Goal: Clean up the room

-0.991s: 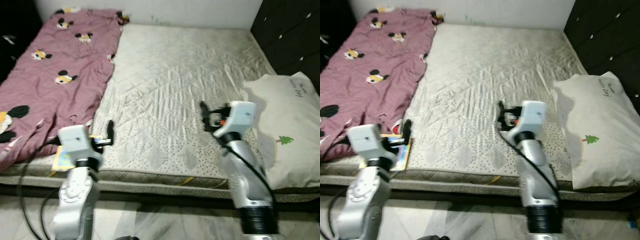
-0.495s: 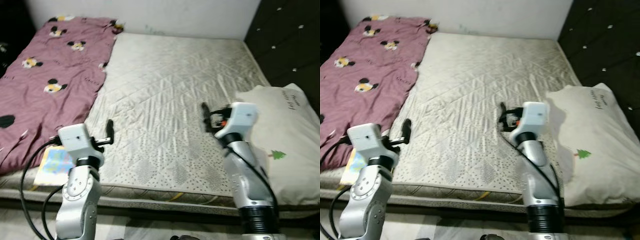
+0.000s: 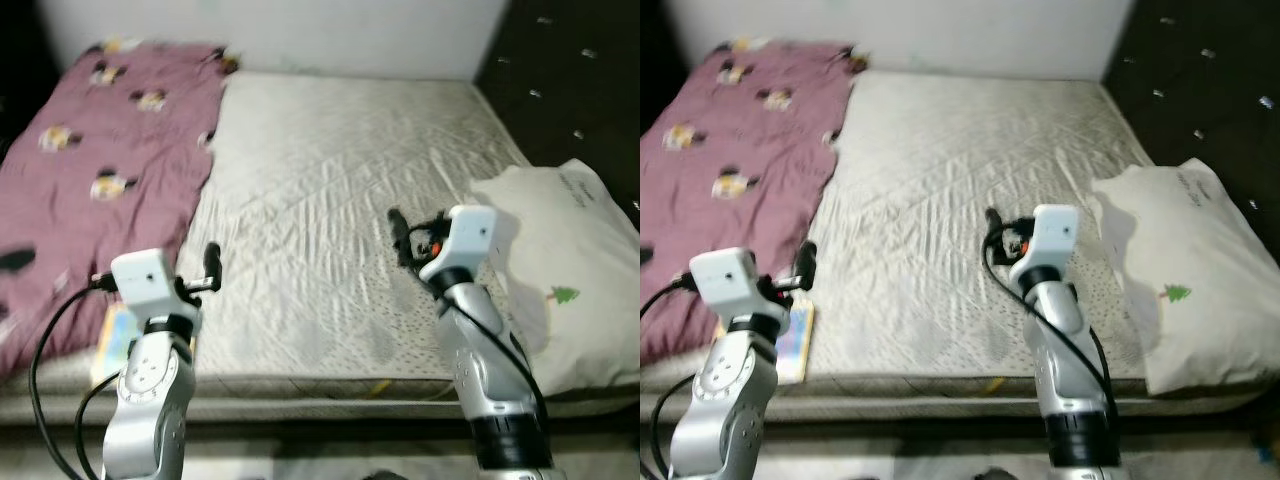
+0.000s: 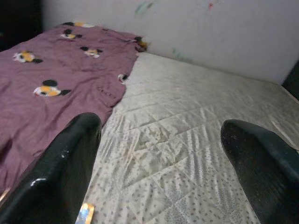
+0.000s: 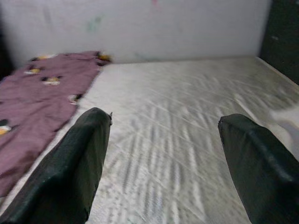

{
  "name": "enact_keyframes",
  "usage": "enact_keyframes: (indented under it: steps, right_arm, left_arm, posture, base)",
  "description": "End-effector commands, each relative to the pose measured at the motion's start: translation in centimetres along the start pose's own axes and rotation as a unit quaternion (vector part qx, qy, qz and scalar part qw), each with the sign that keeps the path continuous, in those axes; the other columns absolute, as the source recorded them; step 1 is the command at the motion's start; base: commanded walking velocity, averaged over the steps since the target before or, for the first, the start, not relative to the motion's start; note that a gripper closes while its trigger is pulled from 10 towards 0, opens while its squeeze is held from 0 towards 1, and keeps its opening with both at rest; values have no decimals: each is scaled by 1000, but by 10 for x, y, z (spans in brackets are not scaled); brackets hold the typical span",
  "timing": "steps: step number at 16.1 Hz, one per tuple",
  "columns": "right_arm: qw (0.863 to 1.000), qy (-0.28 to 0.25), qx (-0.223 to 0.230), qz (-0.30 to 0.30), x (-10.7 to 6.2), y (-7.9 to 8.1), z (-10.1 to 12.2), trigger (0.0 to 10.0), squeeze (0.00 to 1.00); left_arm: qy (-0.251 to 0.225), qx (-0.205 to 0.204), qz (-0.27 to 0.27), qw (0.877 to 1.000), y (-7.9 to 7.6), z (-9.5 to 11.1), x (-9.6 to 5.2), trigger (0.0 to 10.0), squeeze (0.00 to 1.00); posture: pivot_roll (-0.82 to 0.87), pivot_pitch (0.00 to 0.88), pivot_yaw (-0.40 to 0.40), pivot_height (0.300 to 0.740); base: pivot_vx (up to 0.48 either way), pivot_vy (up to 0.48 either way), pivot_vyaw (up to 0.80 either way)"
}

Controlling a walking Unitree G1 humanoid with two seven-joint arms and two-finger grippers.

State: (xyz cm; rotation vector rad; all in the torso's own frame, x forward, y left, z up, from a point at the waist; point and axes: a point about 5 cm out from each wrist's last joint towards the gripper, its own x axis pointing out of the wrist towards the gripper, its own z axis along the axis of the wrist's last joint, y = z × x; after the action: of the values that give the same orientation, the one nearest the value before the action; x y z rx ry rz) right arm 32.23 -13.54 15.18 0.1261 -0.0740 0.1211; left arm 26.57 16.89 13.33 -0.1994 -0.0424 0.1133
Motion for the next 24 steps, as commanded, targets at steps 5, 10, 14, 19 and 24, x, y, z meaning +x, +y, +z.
enact_keyframes:
  steps: [5,10,14,19,24]
  right_arm:
    - [1000,14,-2,-14,-1,-10,-4,10000,0]
    - [1000,16,-5,-13,-2,-10,-5,10000,0]
    - [1000,19,-9,-7,-3,-9,-7,10000,0]
    - [1000,17,-13,-3,-3,-8,-6,10000,0]
    - [1000,17,-14,0,-2,-7,-6,10000,0]
  left_arm:
    - [9,-6,-12,1000,-9,-4,0,10000,0]
    - [8,-5,-11,1000,-8,-3,1,10000,0]
    - [11,-4,-10,1000,-9,-4,1,10000,0]
    - [6,-2,-12,1000,-9,-4,1,10000,0]
    - [-2,5,-18,1000,-10,-2,2,10000,0]
  posture:
    - [11,113,-13,740]
    - [8,115,-12,740]
    - [8,115,-12,740]
    - [8,115,-10,740]
    - [7,107,-8,740]
  base:
    - [0,480,-670]
    - [0,480,0]
    - [0,480,0]
    - [0,480,426]
    - [0,96,0]
